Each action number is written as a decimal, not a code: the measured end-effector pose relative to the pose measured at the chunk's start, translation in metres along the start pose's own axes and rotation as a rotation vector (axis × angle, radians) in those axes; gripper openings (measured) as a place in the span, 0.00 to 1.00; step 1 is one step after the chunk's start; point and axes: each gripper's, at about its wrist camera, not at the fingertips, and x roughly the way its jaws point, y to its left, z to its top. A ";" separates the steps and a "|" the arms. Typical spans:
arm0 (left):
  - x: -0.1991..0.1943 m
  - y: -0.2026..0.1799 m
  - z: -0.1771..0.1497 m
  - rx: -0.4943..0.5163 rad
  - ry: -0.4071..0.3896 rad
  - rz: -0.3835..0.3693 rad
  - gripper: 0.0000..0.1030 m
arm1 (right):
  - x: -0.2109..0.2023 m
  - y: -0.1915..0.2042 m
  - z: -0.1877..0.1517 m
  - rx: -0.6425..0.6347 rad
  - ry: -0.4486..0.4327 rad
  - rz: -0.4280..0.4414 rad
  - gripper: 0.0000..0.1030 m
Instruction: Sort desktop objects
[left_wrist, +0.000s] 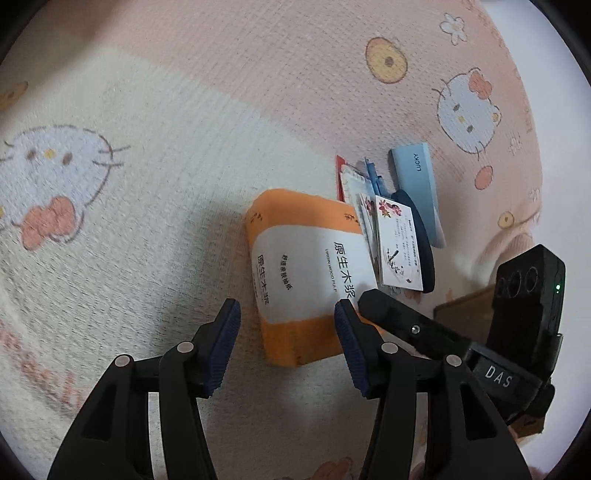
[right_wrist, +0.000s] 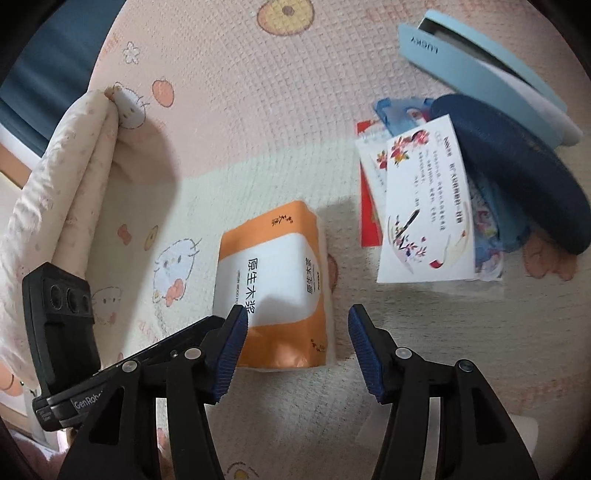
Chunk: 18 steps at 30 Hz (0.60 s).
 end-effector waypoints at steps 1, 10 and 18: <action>0.002 0.000 0.000 -0.004 0.008 -0.003 0.56 | 0.002 0.000 0.000 0.000 0.000 0.007 0.53; 0.011 0.000 0.002 -0.024 0.008 -0.053 0.44 | 0.022 -0.015 0.005 0.148 0.025 0.074 0.46; -0.005 -0.007 0.003 -0.009 -0.033 -0.066 0.37 | 0.011 0.004 0.008 0.090 0.007 0.032 0.45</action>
